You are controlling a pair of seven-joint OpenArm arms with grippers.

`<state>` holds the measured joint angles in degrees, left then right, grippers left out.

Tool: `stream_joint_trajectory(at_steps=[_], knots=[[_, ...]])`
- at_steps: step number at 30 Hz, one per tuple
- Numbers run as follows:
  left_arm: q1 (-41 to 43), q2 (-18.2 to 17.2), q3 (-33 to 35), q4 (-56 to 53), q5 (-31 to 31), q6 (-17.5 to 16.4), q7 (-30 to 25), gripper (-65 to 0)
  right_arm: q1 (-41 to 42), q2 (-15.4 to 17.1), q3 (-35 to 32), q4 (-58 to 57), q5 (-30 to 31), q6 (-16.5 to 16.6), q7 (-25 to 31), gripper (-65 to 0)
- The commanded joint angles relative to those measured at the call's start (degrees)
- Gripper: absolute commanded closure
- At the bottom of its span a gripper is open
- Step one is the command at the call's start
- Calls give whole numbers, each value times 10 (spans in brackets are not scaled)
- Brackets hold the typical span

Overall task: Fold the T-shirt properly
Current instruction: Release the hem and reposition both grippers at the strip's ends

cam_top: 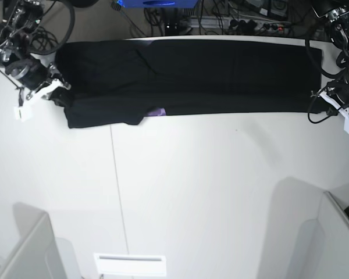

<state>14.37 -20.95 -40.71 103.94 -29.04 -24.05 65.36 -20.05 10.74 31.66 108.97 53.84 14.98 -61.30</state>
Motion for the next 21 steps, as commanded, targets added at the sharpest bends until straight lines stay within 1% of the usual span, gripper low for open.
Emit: stream_joint_trajectory(at_steps=[1,7,14,16,21], knots=[[5,-12,-4,11,-2,-1,-9,0,-3,8,4,11,10,1,10,0],[36,-12,-4,47,2,-1,-9,0,-29,8,4,12,10,1,10,0],[65,-12,-4,46,3,-1,-10,0,-71,6,4,30,10,1,10,0],[68,-12,-4,45,3,0,-10,0,-79,-3,4,47,10,1,10,0],[69,-8,-5,45,3,0,-10,0,-88,-6,-1,49,10,1,10,0]])
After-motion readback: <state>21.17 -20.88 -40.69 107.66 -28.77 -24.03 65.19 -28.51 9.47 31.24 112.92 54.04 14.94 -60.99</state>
